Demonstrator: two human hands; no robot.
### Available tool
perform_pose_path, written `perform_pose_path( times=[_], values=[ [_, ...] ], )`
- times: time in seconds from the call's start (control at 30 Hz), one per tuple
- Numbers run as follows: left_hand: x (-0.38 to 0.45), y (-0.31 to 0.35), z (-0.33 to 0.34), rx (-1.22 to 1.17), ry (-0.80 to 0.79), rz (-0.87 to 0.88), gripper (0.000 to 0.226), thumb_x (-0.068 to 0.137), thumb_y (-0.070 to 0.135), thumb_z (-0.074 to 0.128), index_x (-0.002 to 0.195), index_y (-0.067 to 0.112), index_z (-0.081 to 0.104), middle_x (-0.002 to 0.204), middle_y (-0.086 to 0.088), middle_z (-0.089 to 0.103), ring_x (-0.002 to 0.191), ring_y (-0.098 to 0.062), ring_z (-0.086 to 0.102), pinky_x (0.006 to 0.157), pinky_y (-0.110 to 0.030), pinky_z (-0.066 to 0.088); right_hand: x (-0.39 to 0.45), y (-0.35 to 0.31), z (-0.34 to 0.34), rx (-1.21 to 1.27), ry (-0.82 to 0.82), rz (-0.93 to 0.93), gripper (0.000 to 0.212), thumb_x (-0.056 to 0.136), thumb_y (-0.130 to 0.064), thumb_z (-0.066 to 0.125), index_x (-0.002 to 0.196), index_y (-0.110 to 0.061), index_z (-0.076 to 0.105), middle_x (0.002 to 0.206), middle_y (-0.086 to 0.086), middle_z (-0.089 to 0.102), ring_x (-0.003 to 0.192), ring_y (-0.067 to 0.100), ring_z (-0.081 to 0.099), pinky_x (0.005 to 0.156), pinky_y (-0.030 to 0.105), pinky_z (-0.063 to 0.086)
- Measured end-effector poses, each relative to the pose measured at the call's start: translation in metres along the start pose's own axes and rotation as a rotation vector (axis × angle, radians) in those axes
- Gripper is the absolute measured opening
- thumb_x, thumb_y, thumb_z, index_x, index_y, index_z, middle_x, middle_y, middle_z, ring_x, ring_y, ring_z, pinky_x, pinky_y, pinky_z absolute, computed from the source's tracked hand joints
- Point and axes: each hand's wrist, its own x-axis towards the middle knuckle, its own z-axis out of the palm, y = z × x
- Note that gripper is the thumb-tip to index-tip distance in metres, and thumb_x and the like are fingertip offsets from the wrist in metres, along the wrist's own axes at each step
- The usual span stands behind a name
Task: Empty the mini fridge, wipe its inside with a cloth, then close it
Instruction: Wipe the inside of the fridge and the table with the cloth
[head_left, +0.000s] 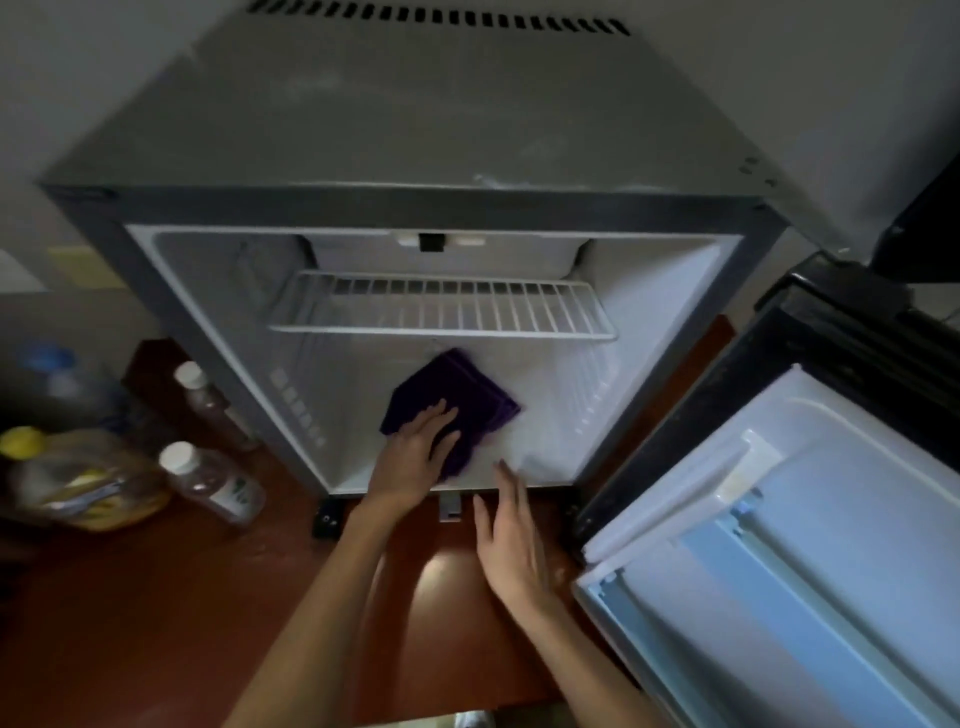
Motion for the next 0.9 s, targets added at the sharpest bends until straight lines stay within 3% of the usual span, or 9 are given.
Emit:
perform_pose_path(
  times=[0.13, 0.27, 0.33, 0.4, 0.5, 0.63, 0.7, 0.77, 0.9],
  values=[
    [-0.067, 0.001, -0.108, 0.115, 0.366, 0.059, 0.031, 0.110, 0.027, 0.052, 0.134, 0.020, 0.070, 0.128, 0.000, 0.067, 0.110, -0.026, 0.074, 0.090, -0.044, 0.062, 0.078, -0.032, 0.043, -0.125, -0.072, -0.132, 0.099, 0.098, -0.074, 0.037, 0.166, -0.003, 0.025, 0.175, 0.013, 0.023, 0.163, 0.029, 0.022, 0.130, 0.046, 0.026],
    [-0.094, 0.018, -0.197, 0.353, 0.504, 0.211, 0.025, 0.108, 0.020, 0.062, 0.131, 0.012, 0.069, 0.121, -0.009, 0.063, 0.103, -0.031, 0.070, 0.083, -0.045, 0.061, 0.121, -0.023, 0.090, -0.413, -0.279, -0.115, 0.138, 0.076, -0.102, 0.026, 0.168, -0.001, 0.010, 0.177, 0.019, 0.010, 0.165, 0.033, 0.002, 0.133, 0.056, 0.001],
    [-0.093, 0.027, -0.225, 0.381, 0.680, 0.222, 0.031, 0.107, 0.020, 0.069, 0.134, 0.006, 0.063, 0.123, -0.013, 0.055, 0.101, -0.031, 0.066, 0.081, -0.046, 0.062, 0.124, -0.021, 0.105, -0.462, -0.238, -0.134, 0.131, 0.080, -0.096, 0.039, 0.166, 0.001, 0.018, 0.174, 0.024, 0.020, 0.164, 0.038, 0.011, 0.132, 0.057, -0.001],
    [-0.085, 0.040, -0.248, 0.318, 0.859, 0.224, 0.047, 0.103, 0.023, 0.077, 0.140, 0.007, 0.054, 0.130, -0.015, 0.049, 0.109, -0.033, 0.064, 0.090, -0.048, 0.063, 0.121, -0.022, 0.112, -0.497, -0.149, -0.159, 0.104, 0.095, -0.074, 0.045, 0.164, 0.002, 0.027, 0.169, 0.028, 0.029, 0.160, 0.042, 0.023, 0.132, 0.060, 0.008],
    [-0.076, 0.064, -0.284, 0.288, 0.968, 0.358, 0.063, 0.098, 0.023, 0.084, 0.147, 0.008, 0.048, 0.144, -0.021, 0.046, 0.132, -0.038, 0.054, 0.104, -0.055, 0.057, 0.128, -0.030, 0.110, -0.500, -0.087, -0.111, 0.076, 0.101, -0.047, 0.034, 0.159, 0.001, 0.041, 0.161, 0.029, 0.044, 0.151, 0.043, 0.042, 0.125, 0.060, 0.027],
    [-0.055, 0.088, -0.325, 0.389, 0.834, 0.378, 0.056, 0.112, 0.030, 0.063, 0.160, 0.006, 0.046, 0.166, -0.022, 0.040, 0.156, -0.031, 0.040, 0.127, -0.043, 0.037, 0.127, -0.083, 0.078, -0.030, -0.140, 0.245, 0.098, 0.101, -0.073, 0.015, 0.116, 0.003, 0.073, 0.117, 0.026, 0.075, 0.108, 0.042, 0.071, 0.095, 0.048, 0.056],
    [-0.043, 0.089, -0.330, 0.390, 0.702, 0.408, 0.051, 0.117, 0.032, 0.051, 0.162, 0.010, 0.046, 0.171, -0.017, 0.039, 0.161, -0.031, 0.038, 0.129, -0.048, 0.038, 0.108, -0.126, 0.047, 0.391, -0.185, 0.481, 0.099, 0.092, -0.086, 0.026, 0.098, 0.001, 0.072, 0.102, 0.024, 0.075, 0.096, 0.040, 0.072, 0.079, 0.044, 0.057],
    [-0.036, 0.085, -0.329, 0.331, 0.653, 0.434, 0.046, 0.118, 0.032, 0.046, 0.158, 0.012, 0.054, 0.165, -0.015, 0.047, 0.156, -0.029, 0.046, 0.125, -0.050, 0.043, 0.081, -0.166, 0.025, 0.768, -0.256, 0.638, 0.079, 0.098, -0.078, 0.040, 0.103, -0.004, 0.067, 0.100, 0.026, 0.071, 0.092, 0.037, 0.071, 0.068, 0.032, 0.053],
    [-0.037, 0.084, -0.330, 0.280, 0.640, 0.419, 0.041, 0.117, 0.029, 0.046, 0.152, 0.013, 0.061, 0.152, -0.010, 0.059, 0.152, -0.027, 0.050, 0.126, -0.042, 0.042, 0.025, -0.237, 0.004, 1.206, -0.286, 0.576, 0.075, 0.100, -0.067, 0.054, 0.134, -0.001, 0.066, 0.110, 0.015, 0.074, 0.098, 0.026, 0.070, 0.085, 0.032, 0.051]
  ],
)
